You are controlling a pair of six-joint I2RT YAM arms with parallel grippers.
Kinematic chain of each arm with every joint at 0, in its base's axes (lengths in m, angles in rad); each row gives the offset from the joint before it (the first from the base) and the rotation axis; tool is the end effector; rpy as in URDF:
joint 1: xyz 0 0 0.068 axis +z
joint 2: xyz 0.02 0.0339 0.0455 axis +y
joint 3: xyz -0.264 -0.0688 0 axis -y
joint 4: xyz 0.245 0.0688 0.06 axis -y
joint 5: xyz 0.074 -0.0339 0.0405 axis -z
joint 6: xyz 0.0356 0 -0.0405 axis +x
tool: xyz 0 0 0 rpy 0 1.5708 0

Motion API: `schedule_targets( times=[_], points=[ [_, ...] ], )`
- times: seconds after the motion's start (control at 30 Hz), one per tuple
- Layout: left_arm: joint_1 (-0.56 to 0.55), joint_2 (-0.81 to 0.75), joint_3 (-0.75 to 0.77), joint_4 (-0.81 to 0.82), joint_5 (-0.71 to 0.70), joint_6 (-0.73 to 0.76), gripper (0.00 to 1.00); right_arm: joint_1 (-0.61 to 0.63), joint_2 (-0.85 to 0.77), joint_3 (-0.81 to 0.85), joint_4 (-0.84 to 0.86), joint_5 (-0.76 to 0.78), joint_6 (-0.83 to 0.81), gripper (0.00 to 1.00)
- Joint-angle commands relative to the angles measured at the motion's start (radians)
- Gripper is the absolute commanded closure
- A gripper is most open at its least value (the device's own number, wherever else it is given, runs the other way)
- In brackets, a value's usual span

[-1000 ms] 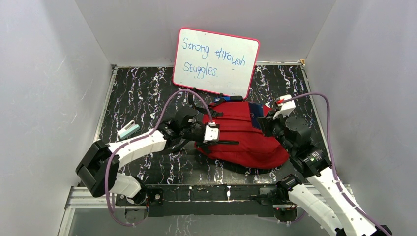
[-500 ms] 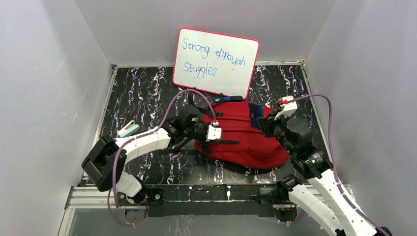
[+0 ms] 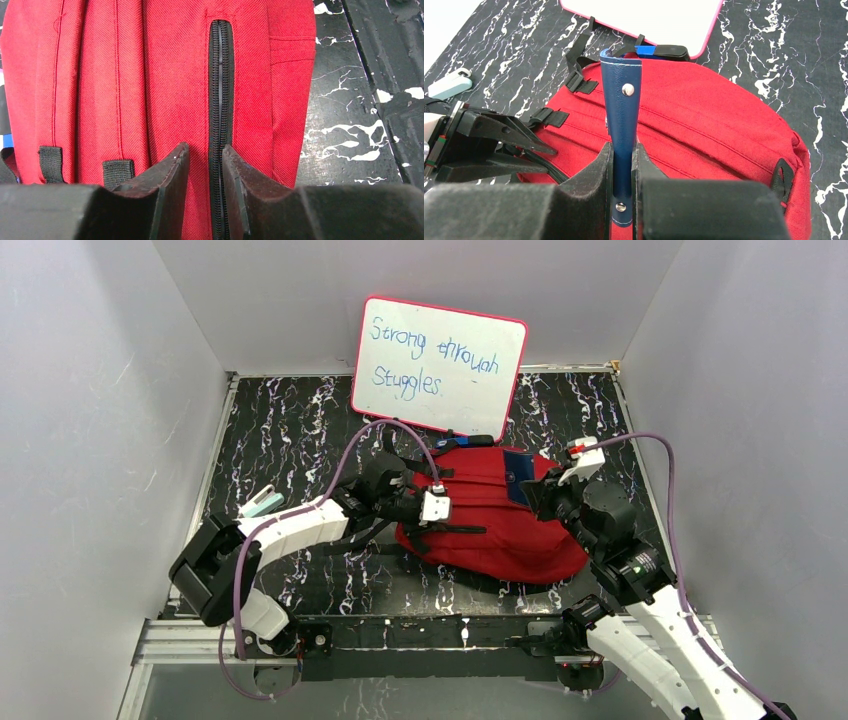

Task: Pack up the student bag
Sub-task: Place the personal item in the student bag.

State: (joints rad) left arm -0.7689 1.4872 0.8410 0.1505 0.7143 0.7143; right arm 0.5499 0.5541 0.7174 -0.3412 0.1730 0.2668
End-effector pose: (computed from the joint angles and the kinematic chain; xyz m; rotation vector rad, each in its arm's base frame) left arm 0.2126 -0.2382 0.2290 1.6546 1.1572 -0.7673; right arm 0.1182 0.0652 0.3321 -0.1221 1.7628 0.4450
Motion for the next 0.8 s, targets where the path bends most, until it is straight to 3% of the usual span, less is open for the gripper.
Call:
schedule_targets(
  times=[0.0, 0.2, 0.37, 0.47, 0.63, 0.77],
  points=[
    [0.013, 0.011, 0.032, 0.021, -0.023, 0.006, 0.69, -0.001, -0.020, -0.009, 0.068, -0.006, 0.020, 1.00],
    [0.013, 0.016, 0.032, -0.037, -0.066, 0.065, 0.57, -0.001, -0.016, -0.007, 0.071, -0.007, 0.025, 1.00],
    [0.013, 0.014, 0.027, -0.050, -0.094, 0.081, 0.57, 0.000, -0.014, -0.007, 0.074, -0.009, 0.033, 1.00],
    [0.012, 0.021, 0.032, -0.058, -0.099, 0.081, 0.62, -0.001, -0.013, -0.007, 0.074, -0.009, 0.039, 1.00],
    [0.013, 0.037, 0.055, -0.070, -0.132, 0.067, 0.82, 0.000, -0.012, -0.007, 0.076, -0.010, 0.044, 1.00],
    [0.012, 0.034, 0.070, -0.077, -0.132, 0.050, 0.91, 0.000, -0.005, -0.006, 0.082, -0.019, 0.043, 1.00]
  ],
)
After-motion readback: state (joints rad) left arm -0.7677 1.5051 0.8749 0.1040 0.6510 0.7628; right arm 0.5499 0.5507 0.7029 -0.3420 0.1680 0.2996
